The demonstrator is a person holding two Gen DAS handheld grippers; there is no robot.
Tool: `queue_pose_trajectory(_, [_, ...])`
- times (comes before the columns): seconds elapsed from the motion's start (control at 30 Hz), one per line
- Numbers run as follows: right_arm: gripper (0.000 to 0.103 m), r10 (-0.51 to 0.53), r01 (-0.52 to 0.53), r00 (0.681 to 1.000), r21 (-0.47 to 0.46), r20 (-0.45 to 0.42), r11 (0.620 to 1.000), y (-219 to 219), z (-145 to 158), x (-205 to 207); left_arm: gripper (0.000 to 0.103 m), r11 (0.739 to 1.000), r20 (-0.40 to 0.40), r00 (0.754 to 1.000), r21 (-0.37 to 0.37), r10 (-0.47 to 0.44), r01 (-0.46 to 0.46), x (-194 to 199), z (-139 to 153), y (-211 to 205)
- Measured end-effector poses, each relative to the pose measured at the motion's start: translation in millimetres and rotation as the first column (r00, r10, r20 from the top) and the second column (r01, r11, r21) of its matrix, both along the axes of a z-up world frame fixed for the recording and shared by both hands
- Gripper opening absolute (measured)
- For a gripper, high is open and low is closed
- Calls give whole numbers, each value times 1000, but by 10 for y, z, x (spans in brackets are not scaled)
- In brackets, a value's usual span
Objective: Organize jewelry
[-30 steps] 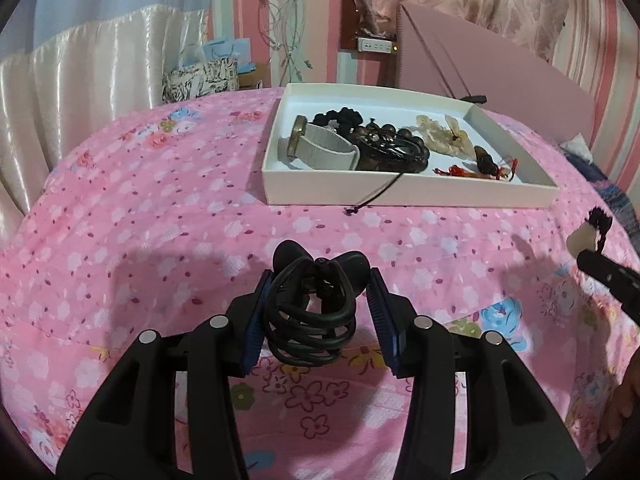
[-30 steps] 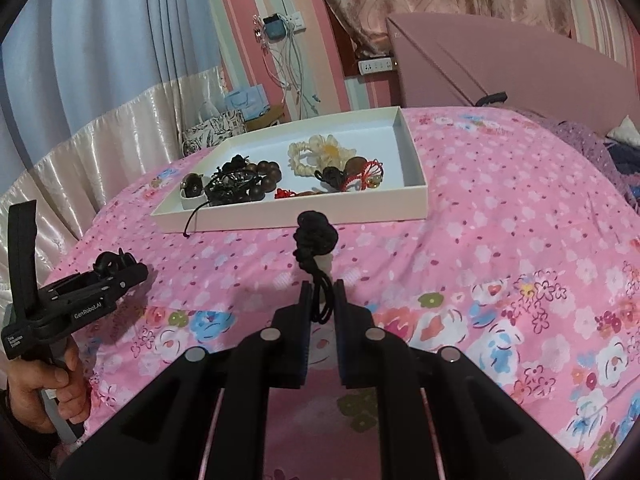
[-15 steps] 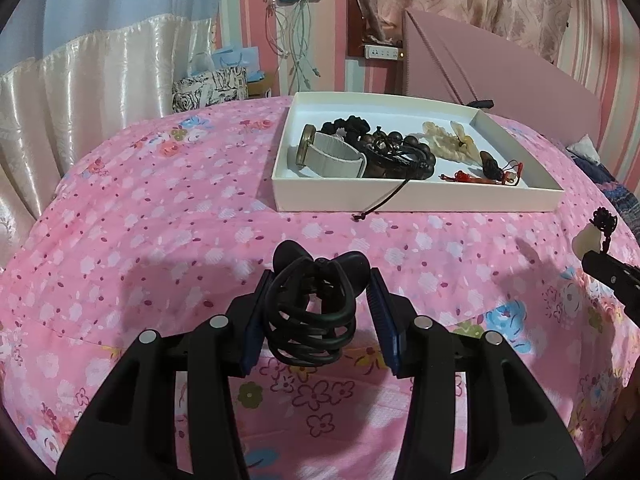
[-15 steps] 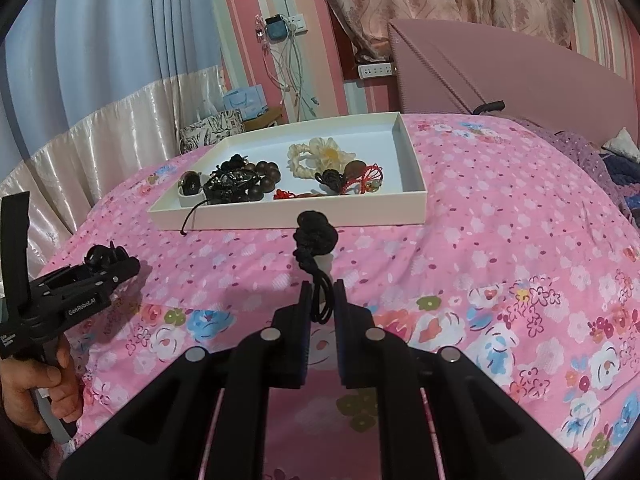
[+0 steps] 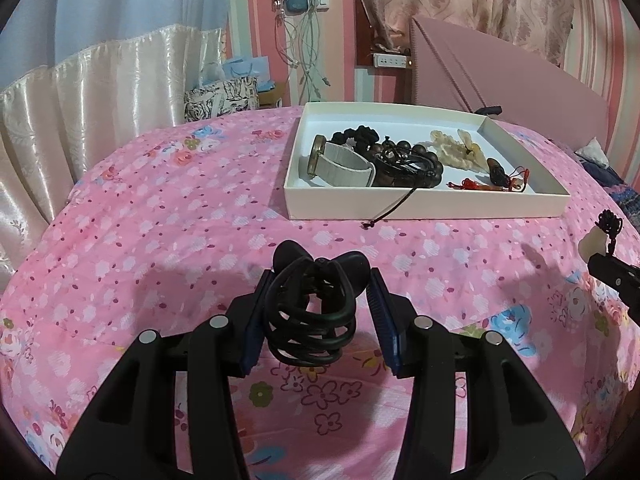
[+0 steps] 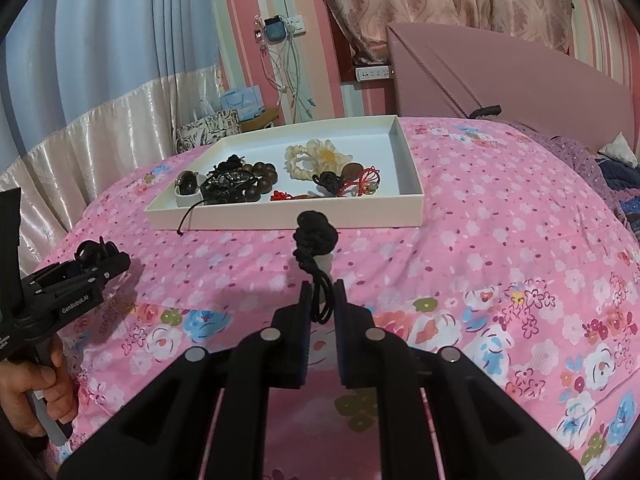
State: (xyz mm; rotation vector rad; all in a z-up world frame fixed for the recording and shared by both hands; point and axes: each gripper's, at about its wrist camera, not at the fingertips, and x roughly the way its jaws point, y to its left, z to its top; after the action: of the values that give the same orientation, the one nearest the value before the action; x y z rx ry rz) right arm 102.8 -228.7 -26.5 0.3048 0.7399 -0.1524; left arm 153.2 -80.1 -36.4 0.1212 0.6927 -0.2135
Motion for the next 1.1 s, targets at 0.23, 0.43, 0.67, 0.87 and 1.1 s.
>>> queue_pose_trajectory(0.23, [10, -2, 2, 1000, -2, 0, 1000, 8, 4, 1, 46, 1000, 4, 1000, 4, 5, -6, 0, 17, 16])
queue_pose_trajectory(0.43, [10, -1, 1, 1000, -5, -1, 1000, 7, 4, 5, 46, 1000, 8, 1000, -6, 22, -22, 10, 29, 60])
queue_pose_trajectory(0.67, [10, 3, -3, 1000, -15, -8, 1000, 16, -1, 14, 46, 1000, 33, 999, 12, 15, -15, -35, 46, 21])
queue_pose_trajectory(0.87, [10, 1, -1, 1000, -18, -8, 1000, 13, -1, 9, 46, 1000, 32, 999, 21, 4, -5, -46, 48, 3])
queue_pose_trajectory(1.1, [10, 1, -1, 1000, -18, -10, 1000, 26, -2, 13, 46, 1000, 30, 999, 13, 12, -12, -36, 44, 20])
